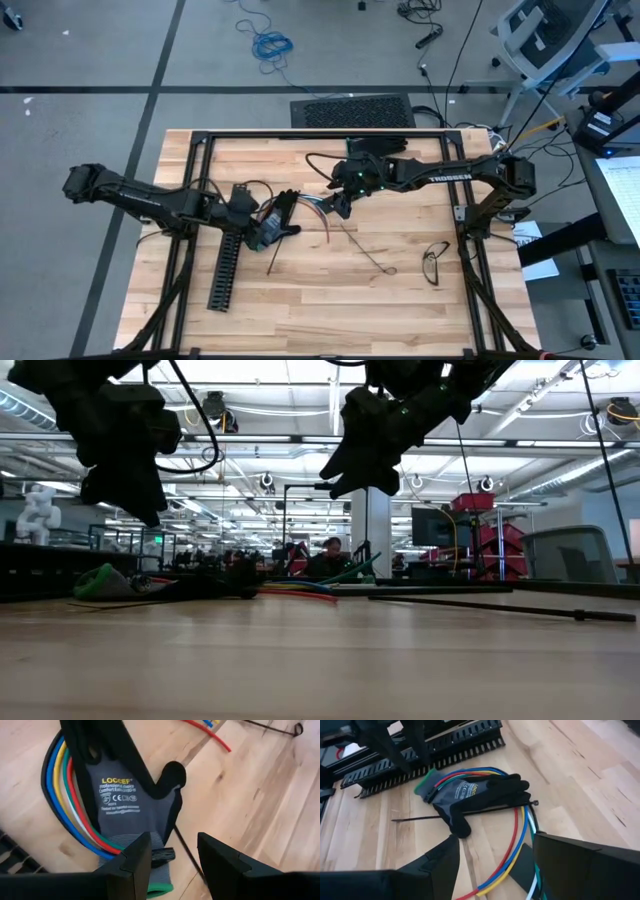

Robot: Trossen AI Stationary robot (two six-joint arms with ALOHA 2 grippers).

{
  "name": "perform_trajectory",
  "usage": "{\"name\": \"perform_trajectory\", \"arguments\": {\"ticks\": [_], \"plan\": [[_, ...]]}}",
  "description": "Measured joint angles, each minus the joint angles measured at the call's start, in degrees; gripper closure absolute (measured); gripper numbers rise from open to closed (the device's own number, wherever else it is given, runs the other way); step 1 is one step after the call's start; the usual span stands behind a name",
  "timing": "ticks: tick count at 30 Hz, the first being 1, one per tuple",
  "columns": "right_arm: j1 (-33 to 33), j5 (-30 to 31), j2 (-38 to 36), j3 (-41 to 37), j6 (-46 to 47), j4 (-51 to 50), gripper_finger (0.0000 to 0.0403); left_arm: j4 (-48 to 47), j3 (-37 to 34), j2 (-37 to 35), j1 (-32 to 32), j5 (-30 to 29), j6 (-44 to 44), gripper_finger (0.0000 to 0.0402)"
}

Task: Ziptie cables
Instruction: Wrap the cable wires with the black zip tie

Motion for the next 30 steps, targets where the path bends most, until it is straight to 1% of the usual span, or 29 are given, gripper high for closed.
{"name": "perform_trajectory", "arguments": {"ticks": [3, 5, 7, 9, 11, 13, 15, 17, 19, 22, 25, 28, 30], "plan": [[0.00, 0.00, 0.00, 0.00, 0.00, -0.56, 0.0168, 0.85, 0.00, -0.03, 0.00, -0.02, -0.09, 0.0246], [0.04, 0.00, 0.00, 0.00, 0.00, -1.00, 0.0168, 0.18, 0.00, -0.03, 0.00, 0.68, -2.77, 0.0246], [0.04, 0.00, 0.00, 0.00, 0.00, -1.64, 0.0168, -1.51, 0.00, -0.02, 0.00, 2.76, -9.74, 0.0246], [0.04, 0.00, 0.00, 0.00, 0.00, -2.42, 0.0168, -2.68, 0.00, 0.47, 0.00, 6.16, -17.01, 0.0246], [0.04, 0.00, 0.00, 0.00, 0.00, -2.62, 0.0168, -3.93, 0.00, 1.09, -0.11, 10.33, -22.13, 0.0246], [0.04, 0.00, 0.00, 0.00, -0.31, -2.53, 0.0168, -4.32, 0.00, 2.00, -0.75, 12.58, -25.37, 0.0246], [0.04, 0.02, 0.00, 0.00, -0.78, -2.47, 0.0168, -4.40, 0.00, 3.50, -1.35, 12.63, -27.88, 0.0246], [-0.06, 0.01, 0.00, 0.00, -1.55, -2.08, 0.0168, -4.36, 0.00, 5.49, -1.20, 10.86, -30.58, 0.0246], [-0.11, 0.03, 0.00, 0.00, -1.90, -1.89, 0.0168, -4.03, 0.00, 8.13, -0.33, 9.37, -32.99, 0.0246], [-0.11, 0.03, 0.00, 0.00, -1.95, -1.64, 0.0168, -3.73, 0.00, 11.95, 1.38, 9.28, -34.65, 0.0246], [-0.11, 0.02, 0.00, 0.00, -1.95, -1.64, 0.0168, -0.83, 0.00, 14.74, 3.07, 8.89, -36.77, 0.0246], [-0.10, 0.00, 0.00, 0.00, -1.97, -1.62, 0.0168, 3.07, 0.28, 16.20, 4.68, 8.64, -38.65, 0.0246], [-0.11, 0.00, 0.00, 0.00, -2.02, -1.62, 0.0168, 3.11, 1.81, 16.40, 5.37, 7.19, -39.05, 0.0246]]}}
